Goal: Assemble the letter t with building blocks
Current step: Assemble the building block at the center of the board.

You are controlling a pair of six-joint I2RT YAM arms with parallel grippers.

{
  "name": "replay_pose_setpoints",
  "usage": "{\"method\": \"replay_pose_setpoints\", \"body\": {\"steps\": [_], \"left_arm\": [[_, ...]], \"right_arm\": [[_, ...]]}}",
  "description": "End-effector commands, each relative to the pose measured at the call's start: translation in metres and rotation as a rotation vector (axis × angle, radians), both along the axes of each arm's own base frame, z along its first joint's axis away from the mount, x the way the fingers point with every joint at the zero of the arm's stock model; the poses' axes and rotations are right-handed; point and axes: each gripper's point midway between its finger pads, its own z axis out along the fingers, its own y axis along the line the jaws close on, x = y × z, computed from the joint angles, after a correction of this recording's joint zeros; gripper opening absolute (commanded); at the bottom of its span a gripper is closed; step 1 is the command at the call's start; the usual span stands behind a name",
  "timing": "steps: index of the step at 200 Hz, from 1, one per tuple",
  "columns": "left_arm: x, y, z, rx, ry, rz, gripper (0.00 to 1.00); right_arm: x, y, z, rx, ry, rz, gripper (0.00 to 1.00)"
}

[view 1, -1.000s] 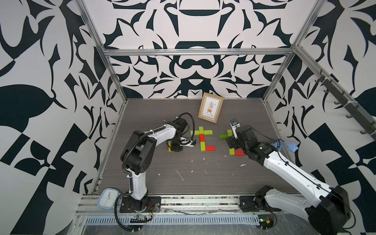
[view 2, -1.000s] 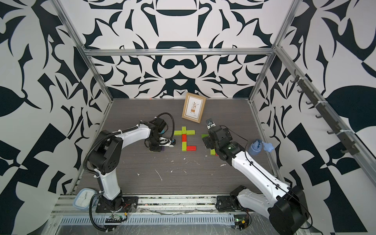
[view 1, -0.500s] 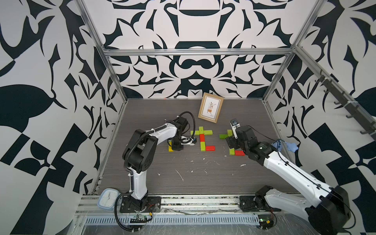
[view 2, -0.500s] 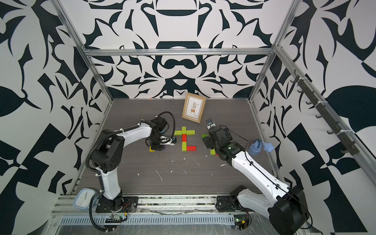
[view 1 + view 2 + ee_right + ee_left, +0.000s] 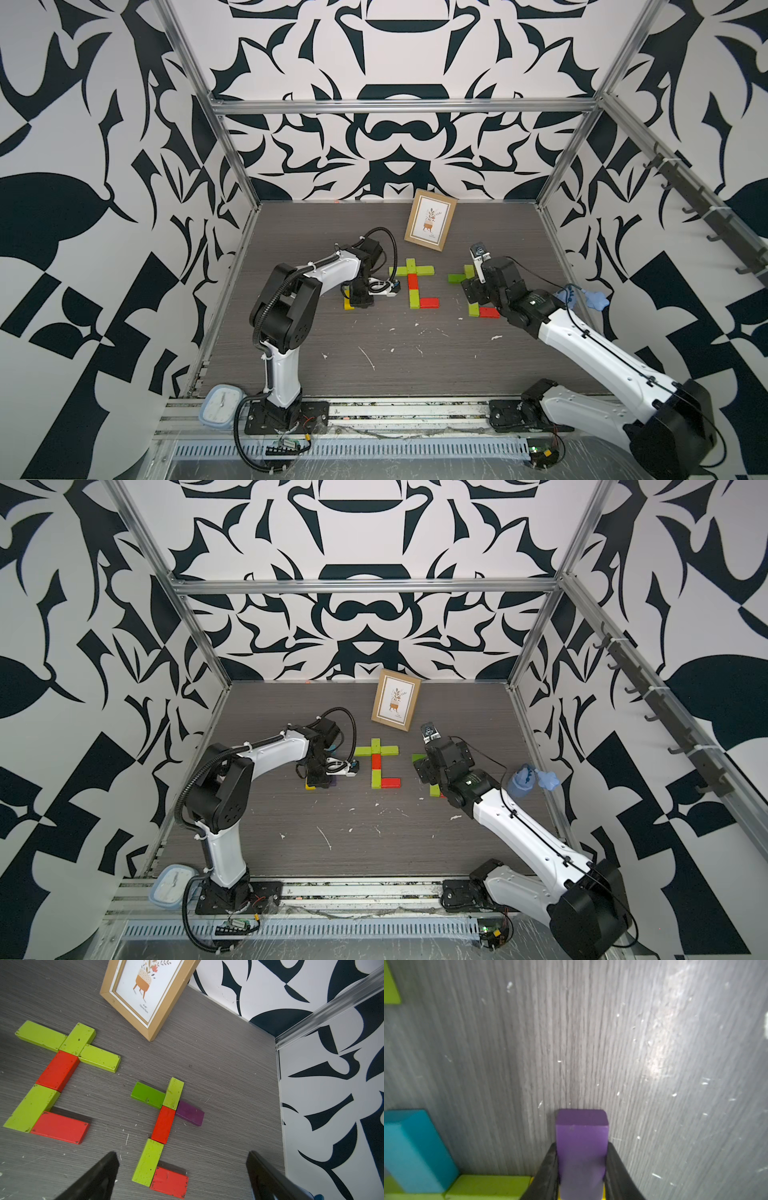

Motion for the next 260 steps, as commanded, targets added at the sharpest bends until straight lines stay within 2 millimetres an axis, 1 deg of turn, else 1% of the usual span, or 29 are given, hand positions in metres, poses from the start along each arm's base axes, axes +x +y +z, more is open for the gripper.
{"method": "replay_pose_setpoints", "body": {"steps": [1, 88, 124, 183, 211, 231, 260], "left_arm": [[-0.0107, 0.0058, 0.0007, 0.008, 0.046, -0.012, 0.25], [-0.015, 0.0095, -0.001, 0.006, 0.053, -0.009, 0.25], [-0.0148, 0.0091, -0.0033, 0.007, 0.058, -0.005, 0.28], [-0.0179, 0.0103, -0.0057, 0.007, 0.064, -0.005, 0.41], [-0.0188, 0.0108, -0.0058, 0.006, 0.066, -0.005, 0.49], [-0.0197, 0.0101, -0.006, 0.003, 0.07, -0.001, 0.56], [-0.0168, 0.0074, -0.0067, -0.008, 0.065, 0.011, 0.63]], "right_arm": [[0.0046, 0.0023, 0.0184, 0.026, -0.048, -0.007, 0.99], [0.0047, 0.0022, 0.0178, 0.025, -0.046, -0.007, 0.99], [0.0046, 0.0021, 0.0188, 0.024, -0.049, -0.008, 0.99], [0.0043, 0.0016, 0.0192, 0.024, -0.051, -0.009, 0.99], [0.0046, 0.0014, 0.0191, 0.023, -0.051, -0.011, 0.99], [0.0042, 0.0012, 0.0186, 0.023, -0.05, -0.011, 0.99], [0.0045, 0.0007, 0.019, 0.022, -0.052, -0.013, 0.99]]}}
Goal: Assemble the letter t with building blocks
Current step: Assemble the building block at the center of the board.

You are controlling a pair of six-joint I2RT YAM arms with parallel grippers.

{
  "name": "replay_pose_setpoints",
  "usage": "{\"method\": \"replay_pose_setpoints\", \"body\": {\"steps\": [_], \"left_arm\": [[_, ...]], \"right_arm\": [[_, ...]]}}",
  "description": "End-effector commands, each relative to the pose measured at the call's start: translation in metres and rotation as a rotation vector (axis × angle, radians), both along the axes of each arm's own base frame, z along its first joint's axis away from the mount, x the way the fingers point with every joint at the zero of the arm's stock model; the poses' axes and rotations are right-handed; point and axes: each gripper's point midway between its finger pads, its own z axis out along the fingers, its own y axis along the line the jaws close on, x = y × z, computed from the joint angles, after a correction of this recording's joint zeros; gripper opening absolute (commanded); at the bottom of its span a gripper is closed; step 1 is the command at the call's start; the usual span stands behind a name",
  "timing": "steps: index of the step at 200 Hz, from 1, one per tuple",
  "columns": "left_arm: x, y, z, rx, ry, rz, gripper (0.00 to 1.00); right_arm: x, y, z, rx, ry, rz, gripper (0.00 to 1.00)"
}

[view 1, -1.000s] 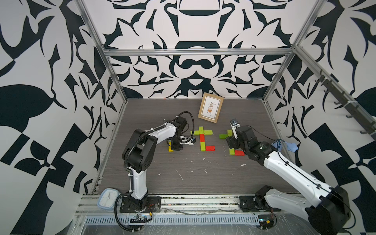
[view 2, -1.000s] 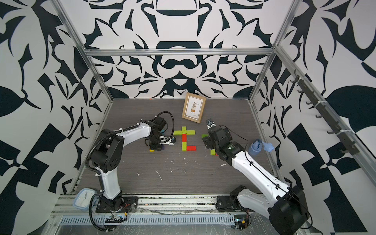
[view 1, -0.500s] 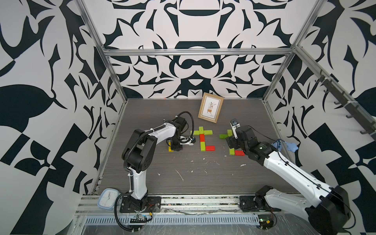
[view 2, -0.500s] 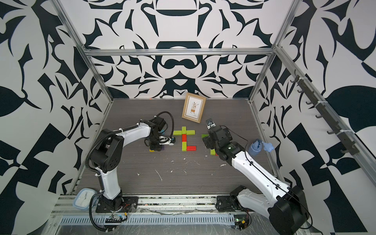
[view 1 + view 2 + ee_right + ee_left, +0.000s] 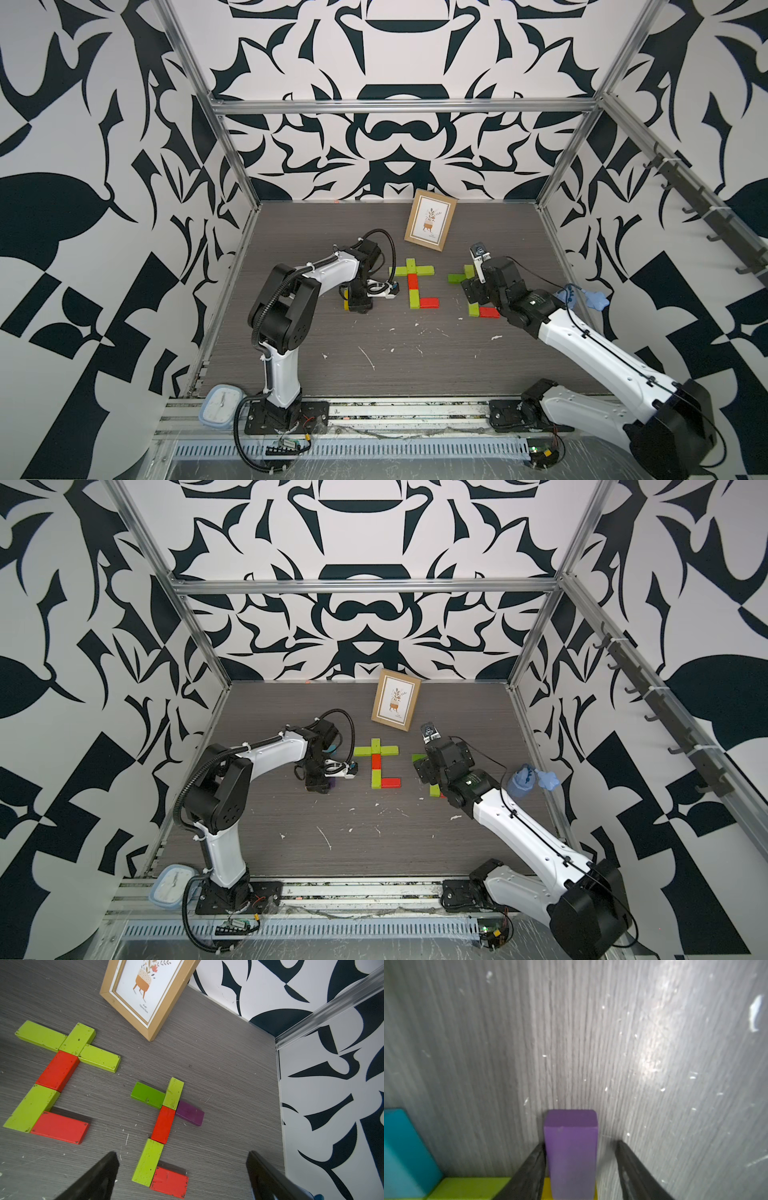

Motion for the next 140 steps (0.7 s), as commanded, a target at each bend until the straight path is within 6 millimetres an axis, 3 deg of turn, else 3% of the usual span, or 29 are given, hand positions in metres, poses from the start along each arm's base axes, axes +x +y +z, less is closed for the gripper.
{"method": "replay_pose_setpoints", "body": {"steps": [1, 40, 96, 118, 140], "left_arm": [[-0.009, 0.003, -0.003, -0.003, 0.035, 0.006, 0.63], [0.006, -0.016, 0.025, -0.12, 0.009, 0.068, 0.69], [0.038, -0.027, 0.109, -0.363, -0.181, 0.155, 0.81], [0.056, -0.02, 0.152, -0.486, -0.29, 0.264, 0.82], [0.085, 0.009, 0.191, -0.61, -0.459, 0.492, 0.84]], "right_arm": [[0.004, 0.001, 0.019, 0.021, -0.051, -0.013, 0.99], [0.005, 0.0, 0.018, 0.016, -0.05, -0.016, 0.99], [0.011, 0.0, 0.017, 0.01, -0.065, -0.03, 0.99], [0.015, -0.002, 0.021, 0.007, -0.094, -0.051, 0.99], [0.019, -0.002, 0.026, 0.031, -0.138, -0.065, 0.99]]}}
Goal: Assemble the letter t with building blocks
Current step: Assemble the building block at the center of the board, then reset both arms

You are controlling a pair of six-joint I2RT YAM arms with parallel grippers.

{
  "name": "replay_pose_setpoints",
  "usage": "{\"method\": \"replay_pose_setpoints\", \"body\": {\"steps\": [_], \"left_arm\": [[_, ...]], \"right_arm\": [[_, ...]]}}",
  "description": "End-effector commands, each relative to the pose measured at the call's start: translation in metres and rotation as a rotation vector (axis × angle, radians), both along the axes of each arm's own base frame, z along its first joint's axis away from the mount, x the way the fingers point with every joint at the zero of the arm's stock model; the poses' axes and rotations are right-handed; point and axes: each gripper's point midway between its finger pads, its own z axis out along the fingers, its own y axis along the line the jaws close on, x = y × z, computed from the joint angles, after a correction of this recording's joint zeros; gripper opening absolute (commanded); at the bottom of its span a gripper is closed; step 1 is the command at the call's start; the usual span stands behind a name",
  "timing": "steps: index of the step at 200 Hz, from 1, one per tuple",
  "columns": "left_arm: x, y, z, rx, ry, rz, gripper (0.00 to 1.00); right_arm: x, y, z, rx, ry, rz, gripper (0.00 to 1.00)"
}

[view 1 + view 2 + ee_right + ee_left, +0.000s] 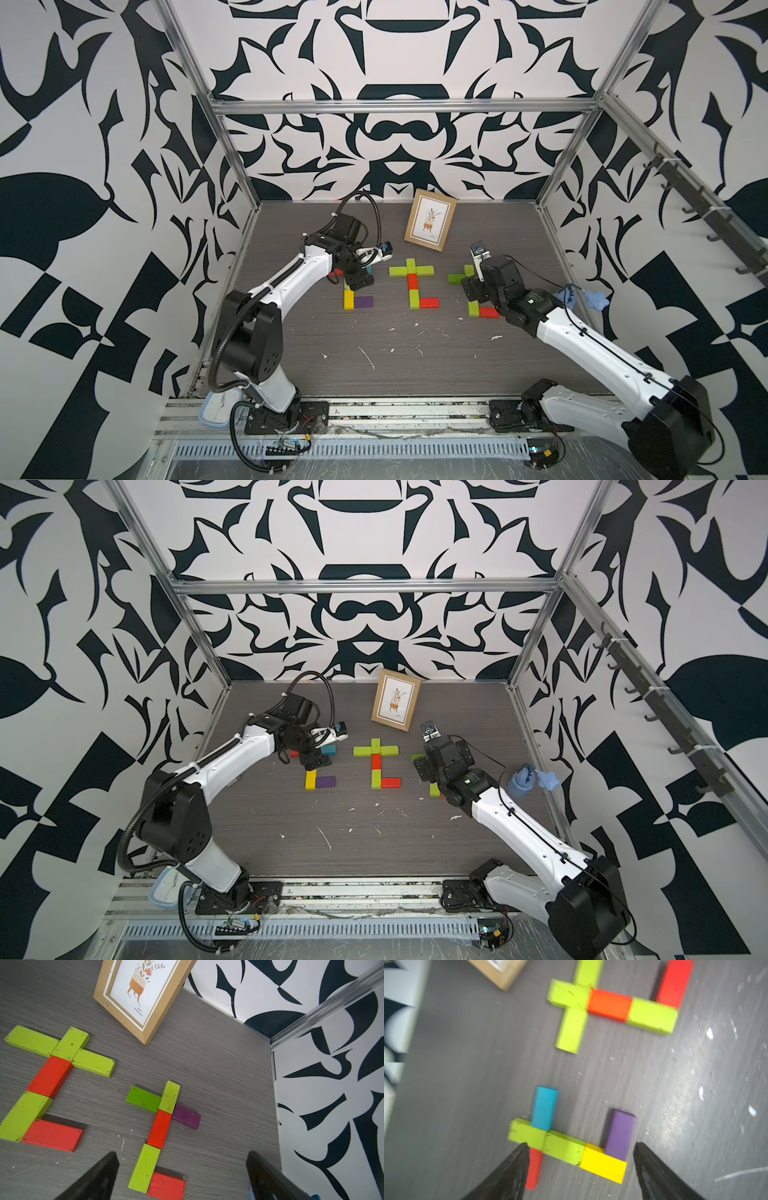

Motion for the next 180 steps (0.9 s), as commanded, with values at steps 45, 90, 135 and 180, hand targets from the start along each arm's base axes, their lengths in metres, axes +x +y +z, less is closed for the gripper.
{"method": "replay_pose_setpoints", "body": {"steps": [45, 90, 135, 180], "left_arm": [[0.034, 0.1, 0.058, -0.407, -0.242, 0.708, 0.84], [0.009, 0.155, 0.012, -0.444, -0.294, 0.961, 0.97], [0.011, 0.183, -0.021, -0.414, -0.404, 1.071, 1.0], [0.02, 0.185, -0.049, -0.437, -0.504, 1.054, 1.0]], "right_arm": [[0.024, -0.012, 0.03, 0.05, -0.211, -0.105, 0.99], [0.04, -0.038, 0.021, 0.205, -0.26, -0.187, 0.99], [0.045, -0.069, -0.011, 0.201, -0.269, -0.263, 0.99], [0.052, -0.09, -0.057, 0.194, -0.31, -0.313, 0.99]]}}
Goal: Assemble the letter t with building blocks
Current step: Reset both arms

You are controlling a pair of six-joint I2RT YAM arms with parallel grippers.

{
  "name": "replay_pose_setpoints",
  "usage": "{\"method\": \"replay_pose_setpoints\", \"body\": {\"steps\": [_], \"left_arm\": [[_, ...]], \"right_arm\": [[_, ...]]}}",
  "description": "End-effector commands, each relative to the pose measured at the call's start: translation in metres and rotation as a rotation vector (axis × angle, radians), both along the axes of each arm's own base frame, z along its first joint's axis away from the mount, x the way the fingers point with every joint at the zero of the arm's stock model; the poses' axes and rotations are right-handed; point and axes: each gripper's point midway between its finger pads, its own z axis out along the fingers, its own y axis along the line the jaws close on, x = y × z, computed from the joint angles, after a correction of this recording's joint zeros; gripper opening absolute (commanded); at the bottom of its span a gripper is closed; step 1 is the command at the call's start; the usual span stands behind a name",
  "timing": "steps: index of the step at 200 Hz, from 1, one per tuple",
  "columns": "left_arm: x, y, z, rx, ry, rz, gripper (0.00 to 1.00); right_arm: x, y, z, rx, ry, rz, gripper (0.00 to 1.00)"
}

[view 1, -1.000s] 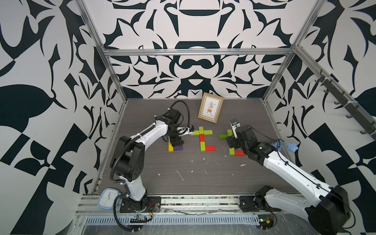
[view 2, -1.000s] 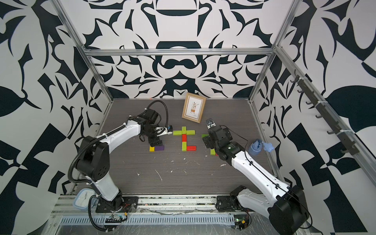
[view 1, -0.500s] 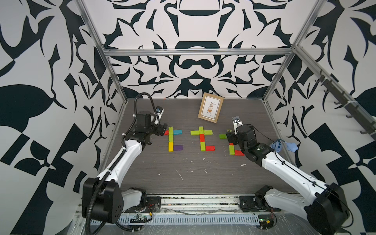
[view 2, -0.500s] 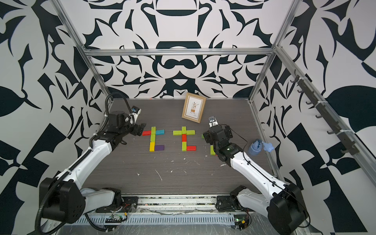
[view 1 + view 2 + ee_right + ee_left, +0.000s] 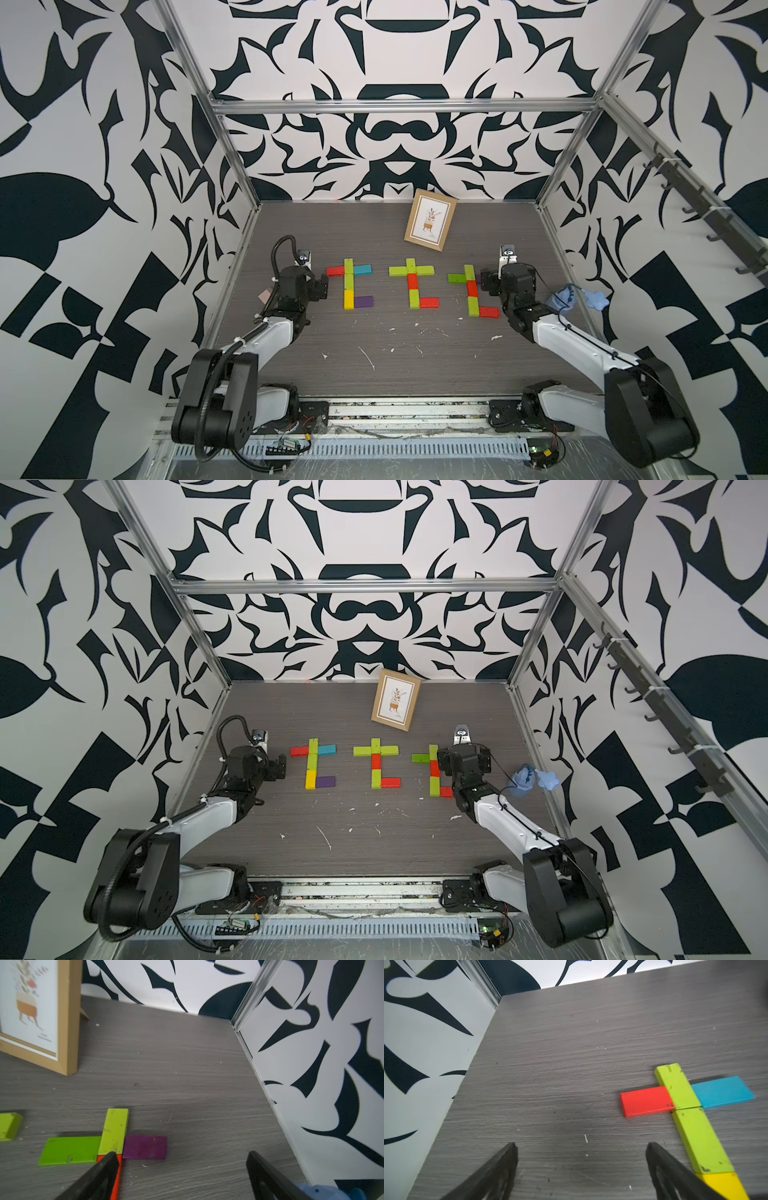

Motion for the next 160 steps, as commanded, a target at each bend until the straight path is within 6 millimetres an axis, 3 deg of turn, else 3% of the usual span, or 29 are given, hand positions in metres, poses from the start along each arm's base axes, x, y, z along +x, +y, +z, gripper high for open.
{"method": "replay_pose_setpoints", "body": {"steps": [1, 17, 40, 50, 64, 82, 108, 122, 160], "left_arm": [[0.019, 0.004, 0.023, -0.003, -0.177, 0.032, 1.0], [0.021, -0.005, 0.017, -0.031, -0.122, -0.011, 1.0], [0.023, -0.015, 0.012, -0.084, -0.174, -0.07, 1.0], [0.024, -0.011, 0.001, -0.083, -0.197, -0.05, 1.0], [0.024, -0.005, 0.005, -0.078, -0.25, -0.026, 1.0], [0.025, -0.01, -0.002, -0.104, -0.176, -0.051, 1.0], [0.03, 0.004, -0.006, -0.152, -0.14, -0.006, 1.0], [0.031, 0.005, -0.003, -0.148, -0.169, -0.009, 1.0], [0.03, 0.004, -0.003, -0.147, -0.168, -0.012, 1.0]], "right_arm": [[0.015, -0.003, 0.009, 0.035, -0.147, -0.016, 0.99], [0.022, -0.005, -0.002, 0.016, -0.167, -0.014, 0.99], [0.031, -0.005, -0.022, 0.011, -0.169, -0.002, 0.99], [0.029, -0.008, -0.025, 0.039, -0.154, -0.006, 0.99], [0.026, -0.012, -0.034, 0.076, -0.163, -0.005, 1.0], [0.028, -0.012, -0.036, 0.075, -0.146, -0.001, 0.99], [0.027, -0.017, -0.036, 0.074, -0.15, -0.02, 0.99], [0.025, -0.025, -0.035, 0.064, -0.169, -0.066, 0.99], [0.025, -0.023, -0.034, 0.069, -0.174, -0.06, 0.99]]}}
